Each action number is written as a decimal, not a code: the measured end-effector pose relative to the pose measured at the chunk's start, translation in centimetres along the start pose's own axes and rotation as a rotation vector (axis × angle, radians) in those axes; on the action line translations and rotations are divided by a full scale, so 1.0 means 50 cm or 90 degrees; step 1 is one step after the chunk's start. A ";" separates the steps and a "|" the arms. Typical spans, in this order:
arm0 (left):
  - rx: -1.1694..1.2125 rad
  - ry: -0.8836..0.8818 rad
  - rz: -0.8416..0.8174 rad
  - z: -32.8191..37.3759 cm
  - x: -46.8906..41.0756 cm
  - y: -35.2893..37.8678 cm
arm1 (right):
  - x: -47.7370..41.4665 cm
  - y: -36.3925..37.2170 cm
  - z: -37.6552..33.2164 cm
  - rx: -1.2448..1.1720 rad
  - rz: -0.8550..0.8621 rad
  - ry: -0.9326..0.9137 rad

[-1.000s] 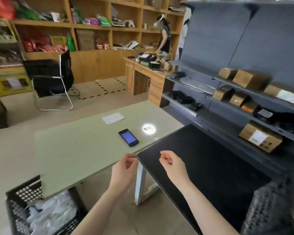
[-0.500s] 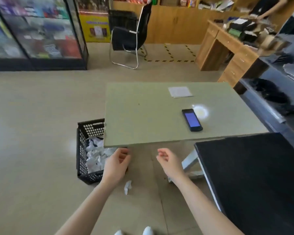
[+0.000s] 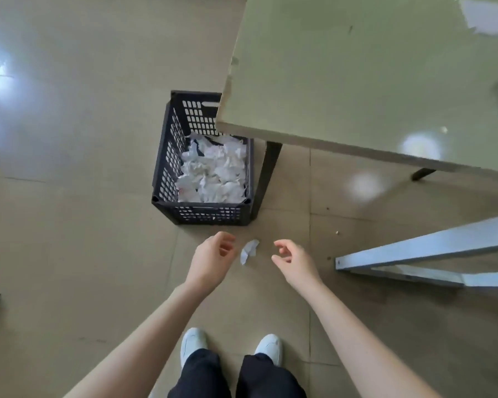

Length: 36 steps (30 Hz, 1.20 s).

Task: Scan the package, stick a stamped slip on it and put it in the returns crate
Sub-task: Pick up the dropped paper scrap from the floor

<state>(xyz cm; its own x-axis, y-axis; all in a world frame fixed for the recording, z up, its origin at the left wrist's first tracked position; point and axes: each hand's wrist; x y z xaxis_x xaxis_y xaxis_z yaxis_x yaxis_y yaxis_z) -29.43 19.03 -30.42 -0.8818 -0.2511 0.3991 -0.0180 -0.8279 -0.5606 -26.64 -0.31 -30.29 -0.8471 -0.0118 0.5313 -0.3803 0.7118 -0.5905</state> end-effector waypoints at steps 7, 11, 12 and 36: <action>-0.021 0.000 -0.022 -0.270 -0.146 0.201 | -0.215 0.241 0.206 0.045 -0.024 -0.012; -0.031 0.019 -0.045 -0.379 -0.231 0.297 | -0.328 0.338 0.300 0.062 -0.025 -0.030; -0.039 0.025 -0.053 -0.403 -0.253 0.319 | -0.356 0.359 0.322 0.067 -0.024 -0.034; -0.277 0.113 -0.231 -0.650 -0.432 0.565 | -0.582 0.562 0.514 0.043 -0.158 -0.064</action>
<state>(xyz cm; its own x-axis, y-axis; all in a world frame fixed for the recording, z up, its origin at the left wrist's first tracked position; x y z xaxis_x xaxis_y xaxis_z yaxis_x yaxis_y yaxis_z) -26.22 17.36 -78.49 -0.8483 0.1281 0.5138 -0.4910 -0.5537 -0.6725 -22.23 1.96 -77.95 -0.7564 -0.2520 0.6036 -0.6018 0.6296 -0.4913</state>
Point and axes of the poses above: each hand's wrist, its own x-axis away from the middle knuckle, its own y-axis out of the palm, z = x × y, and after that the axes turned 4 degrees about z, right-handed
